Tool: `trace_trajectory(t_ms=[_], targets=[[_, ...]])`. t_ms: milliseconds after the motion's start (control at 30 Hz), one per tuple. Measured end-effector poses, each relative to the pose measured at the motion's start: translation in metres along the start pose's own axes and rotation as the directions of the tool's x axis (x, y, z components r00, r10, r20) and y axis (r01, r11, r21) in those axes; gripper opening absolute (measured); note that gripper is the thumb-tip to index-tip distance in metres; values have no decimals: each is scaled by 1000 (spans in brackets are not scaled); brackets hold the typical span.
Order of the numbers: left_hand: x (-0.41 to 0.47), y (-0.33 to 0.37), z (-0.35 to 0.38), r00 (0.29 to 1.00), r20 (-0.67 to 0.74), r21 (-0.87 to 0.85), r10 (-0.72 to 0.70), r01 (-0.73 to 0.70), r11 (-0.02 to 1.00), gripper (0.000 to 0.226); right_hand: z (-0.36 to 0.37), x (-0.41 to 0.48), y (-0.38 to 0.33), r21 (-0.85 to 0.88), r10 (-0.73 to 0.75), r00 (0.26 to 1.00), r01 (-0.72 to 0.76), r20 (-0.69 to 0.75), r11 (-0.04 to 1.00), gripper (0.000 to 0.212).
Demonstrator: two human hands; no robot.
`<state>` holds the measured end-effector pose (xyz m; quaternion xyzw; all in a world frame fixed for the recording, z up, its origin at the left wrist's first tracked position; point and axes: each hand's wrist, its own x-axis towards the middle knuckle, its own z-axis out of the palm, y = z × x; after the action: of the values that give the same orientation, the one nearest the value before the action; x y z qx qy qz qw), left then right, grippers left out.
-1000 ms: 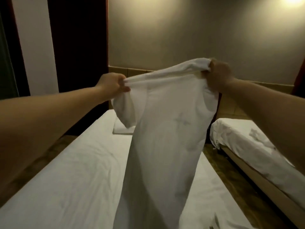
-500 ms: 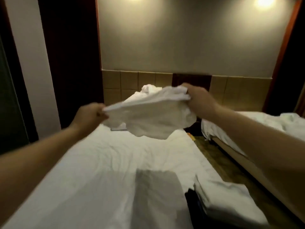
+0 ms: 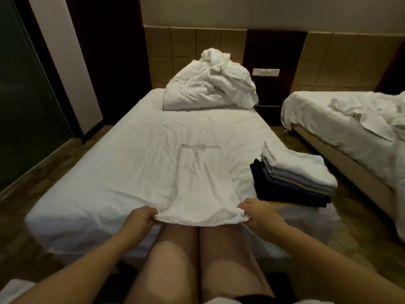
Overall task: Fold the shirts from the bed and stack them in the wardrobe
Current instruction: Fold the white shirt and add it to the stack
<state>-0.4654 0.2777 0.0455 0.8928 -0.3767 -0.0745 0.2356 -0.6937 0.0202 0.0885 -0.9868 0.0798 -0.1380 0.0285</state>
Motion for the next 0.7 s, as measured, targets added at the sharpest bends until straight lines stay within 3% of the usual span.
trace_trajectory(t_ms=[167, 300, 367, 467, 700], targets=[[-13, -3, 9, 1000, -15, -2, -8, 8, 1000, 36, 7, -28, -12, 119, 64, 995, -72, 70, 990, 16], [-35, -10, 19, 1000, 20, -65, -18, 19, 998, 43, 14, -54, -21, 168, 99, 980, -128, 171, 977, 53], [-39, -10, 21, 997, -62, -124, -39, 31, 992, 25, 10, -63, -26, 264, 108, 975, -158, 196, 952, 43], [-42, -12, 26, 982, -185, -198, -39, 1, 980, 19, 7, -73, -30, 313, 76, 975, -140, 210, 939, 36], [-56, -9, 31, 965, -159, -373, -206, 135, 918, 19, -4, -71, -35, 455, 87, 933, -250, 348, 855, 19]])
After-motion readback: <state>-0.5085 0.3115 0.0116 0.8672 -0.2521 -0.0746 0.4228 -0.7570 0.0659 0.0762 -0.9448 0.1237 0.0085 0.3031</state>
